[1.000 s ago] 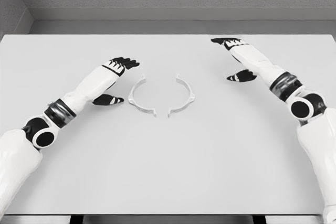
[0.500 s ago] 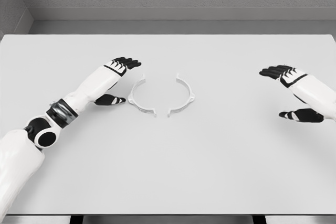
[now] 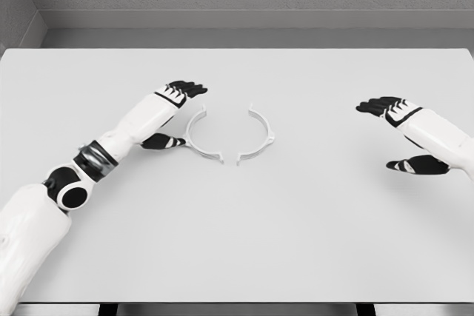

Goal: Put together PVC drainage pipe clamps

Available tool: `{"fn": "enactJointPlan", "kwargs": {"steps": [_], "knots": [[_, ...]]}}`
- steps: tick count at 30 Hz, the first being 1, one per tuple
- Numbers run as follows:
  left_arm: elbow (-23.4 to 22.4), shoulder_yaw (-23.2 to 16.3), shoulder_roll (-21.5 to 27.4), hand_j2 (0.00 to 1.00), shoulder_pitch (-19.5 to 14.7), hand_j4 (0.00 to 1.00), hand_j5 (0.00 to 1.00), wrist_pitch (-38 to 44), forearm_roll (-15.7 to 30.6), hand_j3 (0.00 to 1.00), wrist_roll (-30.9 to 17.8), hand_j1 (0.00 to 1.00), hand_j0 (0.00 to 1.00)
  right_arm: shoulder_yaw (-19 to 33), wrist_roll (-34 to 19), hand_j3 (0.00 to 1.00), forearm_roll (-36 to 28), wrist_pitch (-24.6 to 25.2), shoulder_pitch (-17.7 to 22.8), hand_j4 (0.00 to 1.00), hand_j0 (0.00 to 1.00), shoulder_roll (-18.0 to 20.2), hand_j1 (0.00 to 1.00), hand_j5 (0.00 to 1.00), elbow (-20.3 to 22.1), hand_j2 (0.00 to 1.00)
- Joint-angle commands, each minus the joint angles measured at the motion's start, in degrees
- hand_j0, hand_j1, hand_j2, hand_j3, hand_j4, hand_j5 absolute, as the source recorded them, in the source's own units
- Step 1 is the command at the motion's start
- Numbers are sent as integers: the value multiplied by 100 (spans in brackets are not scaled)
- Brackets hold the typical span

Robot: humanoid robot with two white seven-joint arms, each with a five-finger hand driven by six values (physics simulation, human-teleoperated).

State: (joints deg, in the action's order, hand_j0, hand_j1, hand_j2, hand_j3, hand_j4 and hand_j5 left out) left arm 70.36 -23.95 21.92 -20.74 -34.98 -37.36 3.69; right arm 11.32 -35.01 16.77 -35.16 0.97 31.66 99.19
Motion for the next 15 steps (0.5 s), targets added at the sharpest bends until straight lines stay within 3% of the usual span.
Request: {"fn": "enactJointPlan", "kwargs": {"steps": [1, 15], "knots": [[30, 4, -30, 100, 0, 100, 100, -2, 36, 100, 9, 100, 100, -16, 1, 100, -42, 16, -9, 100, 100, -72, 100, 100, 22, 100], [-13, 84, 49, 100, -35, 100, 100, -2, 62, 100, 9, 100, 100, -16, 1, 100, -34, 16, -44, 100, 100, -81, 100, 100, 4, 100]]}}
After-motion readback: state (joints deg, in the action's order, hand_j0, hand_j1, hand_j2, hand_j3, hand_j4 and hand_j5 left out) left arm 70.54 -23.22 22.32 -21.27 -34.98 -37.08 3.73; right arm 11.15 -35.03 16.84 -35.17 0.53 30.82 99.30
